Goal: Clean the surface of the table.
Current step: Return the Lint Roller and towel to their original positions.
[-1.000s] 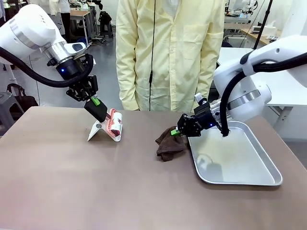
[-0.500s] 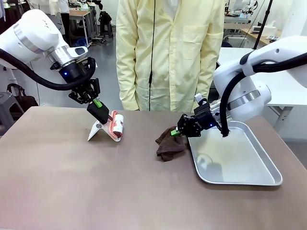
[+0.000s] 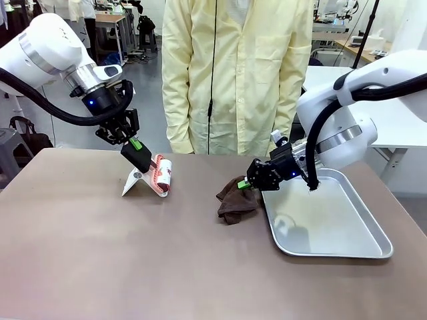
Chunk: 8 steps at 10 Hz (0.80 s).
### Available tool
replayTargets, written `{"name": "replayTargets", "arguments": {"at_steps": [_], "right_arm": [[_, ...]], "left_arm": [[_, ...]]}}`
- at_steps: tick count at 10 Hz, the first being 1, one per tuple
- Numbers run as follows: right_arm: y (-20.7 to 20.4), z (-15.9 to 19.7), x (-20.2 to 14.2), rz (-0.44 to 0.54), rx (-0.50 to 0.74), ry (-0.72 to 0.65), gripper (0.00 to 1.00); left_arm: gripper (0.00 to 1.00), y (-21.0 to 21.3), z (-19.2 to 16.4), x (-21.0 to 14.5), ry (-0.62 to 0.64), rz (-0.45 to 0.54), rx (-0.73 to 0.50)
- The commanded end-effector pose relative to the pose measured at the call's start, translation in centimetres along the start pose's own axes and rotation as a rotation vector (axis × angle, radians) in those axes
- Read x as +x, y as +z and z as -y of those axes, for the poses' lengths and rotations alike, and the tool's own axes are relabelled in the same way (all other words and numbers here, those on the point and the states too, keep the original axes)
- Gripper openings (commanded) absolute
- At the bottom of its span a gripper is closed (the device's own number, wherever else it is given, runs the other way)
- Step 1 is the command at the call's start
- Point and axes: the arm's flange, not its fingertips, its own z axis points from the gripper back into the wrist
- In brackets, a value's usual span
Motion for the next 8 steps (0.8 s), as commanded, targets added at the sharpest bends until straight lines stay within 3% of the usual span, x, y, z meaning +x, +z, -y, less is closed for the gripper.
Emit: {"name": "replayTargets", "arguments": {"at_steps": [1, 8], "right_arm": [[0.1, -0.1, 0.0, 0.002, 0.000, 0.007, 0.09], [-1.1, 2.0, -0.2, -0.031, 0.055, -0.018, 0.09]], "left_arm": [[0.22, 0.0, 0.0, 0.0, -0.004, -0.001, 0.001], [0.22, -0.2, 2.8, 2.2, 0.064, -0.067, 0.084]]}}
